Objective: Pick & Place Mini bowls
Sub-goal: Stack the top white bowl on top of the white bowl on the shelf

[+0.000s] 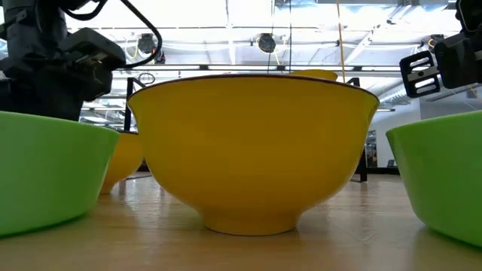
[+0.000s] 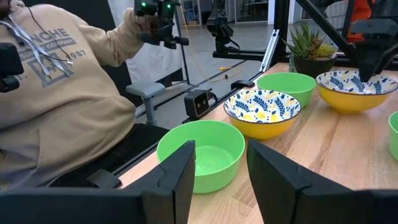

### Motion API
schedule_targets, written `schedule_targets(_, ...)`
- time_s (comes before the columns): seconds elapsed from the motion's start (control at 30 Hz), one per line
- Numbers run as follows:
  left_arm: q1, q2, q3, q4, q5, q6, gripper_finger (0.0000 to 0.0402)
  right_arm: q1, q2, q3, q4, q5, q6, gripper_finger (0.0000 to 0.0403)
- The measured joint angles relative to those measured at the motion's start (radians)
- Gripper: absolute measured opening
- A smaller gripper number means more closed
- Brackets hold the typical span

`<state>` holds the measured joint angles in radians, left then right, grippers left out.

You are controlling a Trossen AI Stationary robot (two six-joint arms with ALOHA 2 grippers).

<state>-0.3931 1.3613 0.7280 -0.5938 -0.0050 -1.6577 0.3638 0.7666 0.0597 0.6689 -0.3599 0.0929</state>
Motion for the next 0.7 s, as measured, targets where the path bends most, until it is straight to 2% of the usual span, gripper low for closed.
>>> schedule_targets(0.23,-0.002,0.000,0.000,-0.047,-0.023,0.007,0.0147,0.000,0.000,0.000,0.000,0.000,0.000,0.0132)
schedule_targets(0.57,-0.008,0.000,0.000,-0.042,-0.054,0.150,0.0147,0.000,0.000,0.000,0.000,0.000,0.000,0.0132)
schedule_targets(0.7,-0.008,0.000,0.000,-0.042,-0.056,0.162,0.0147,0.000,0.000,0.000,0.000,0.000,0.000,0.0132)
